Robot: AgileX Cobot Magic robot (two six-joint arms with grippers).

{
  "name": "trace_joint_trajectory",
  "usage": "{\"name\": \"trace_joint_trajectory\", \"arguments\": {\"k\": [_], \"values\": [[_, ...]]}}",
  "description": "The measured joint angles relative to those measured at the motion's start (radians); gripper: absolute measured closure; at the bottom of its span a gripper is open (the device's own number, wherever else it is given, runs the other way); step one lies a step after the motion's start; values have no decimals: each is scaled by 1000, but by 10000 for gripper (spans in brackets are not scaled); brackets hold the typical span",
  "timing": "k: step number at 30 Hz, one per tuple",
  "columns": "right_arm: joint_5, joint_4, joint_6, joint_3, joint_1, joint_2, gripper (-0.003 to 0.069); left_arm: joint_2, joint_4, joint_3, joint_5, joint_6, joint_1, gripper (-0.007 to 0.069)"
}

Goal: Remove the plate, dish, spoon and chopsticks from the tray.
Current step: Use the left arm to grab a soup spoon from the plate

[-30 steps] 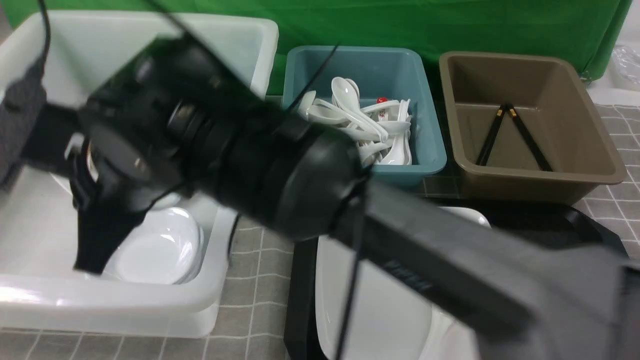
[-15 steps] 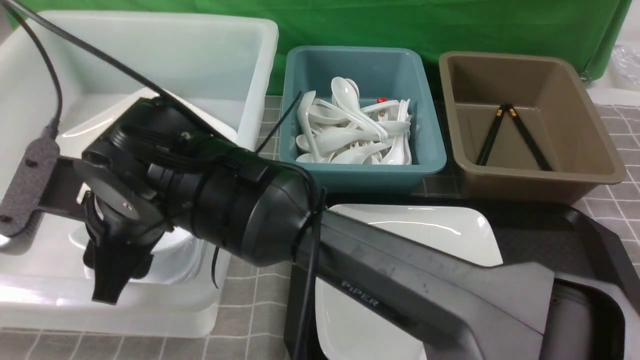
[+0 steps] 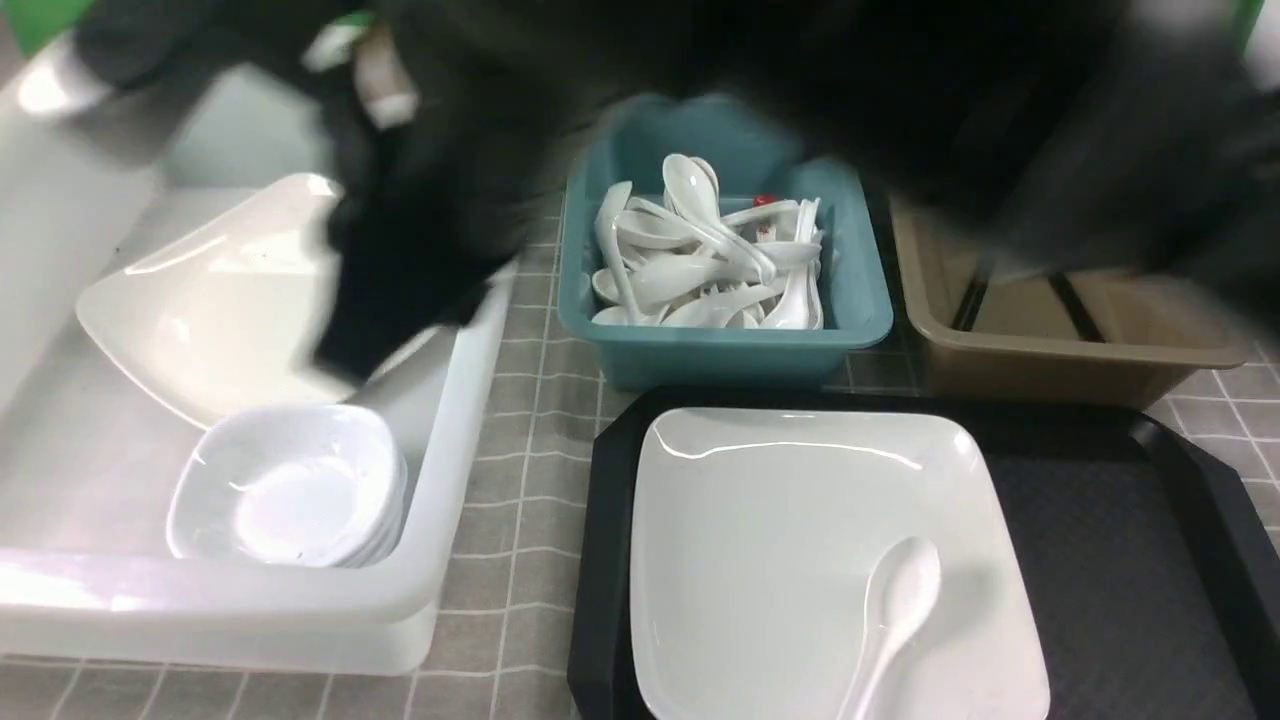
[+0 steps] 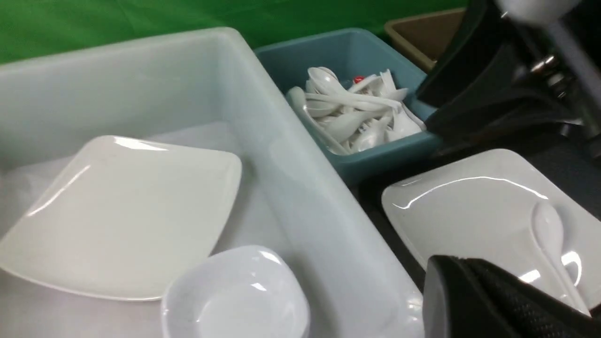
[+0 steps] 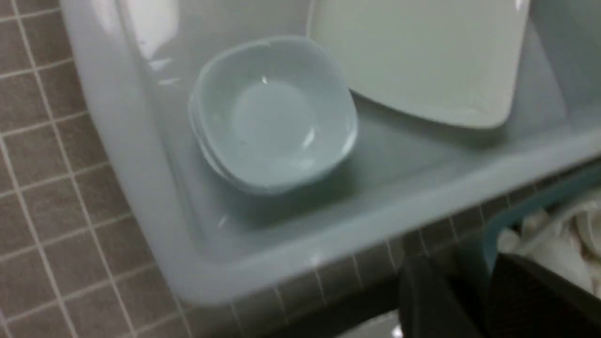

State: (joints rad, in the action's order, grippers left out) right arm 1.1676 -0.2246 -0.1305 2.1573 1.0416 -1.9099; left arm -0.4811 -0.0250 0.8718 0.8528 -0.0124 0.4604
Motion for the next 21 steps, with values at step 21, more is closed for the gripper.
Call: {"name": "trace_joint_trajectory", "arguments": {"k": [21], "values": [[-48, -3, 357, -1275, -312, 1284, 566, -1075, 175, 249, -92, -1, 459, 603]]}}
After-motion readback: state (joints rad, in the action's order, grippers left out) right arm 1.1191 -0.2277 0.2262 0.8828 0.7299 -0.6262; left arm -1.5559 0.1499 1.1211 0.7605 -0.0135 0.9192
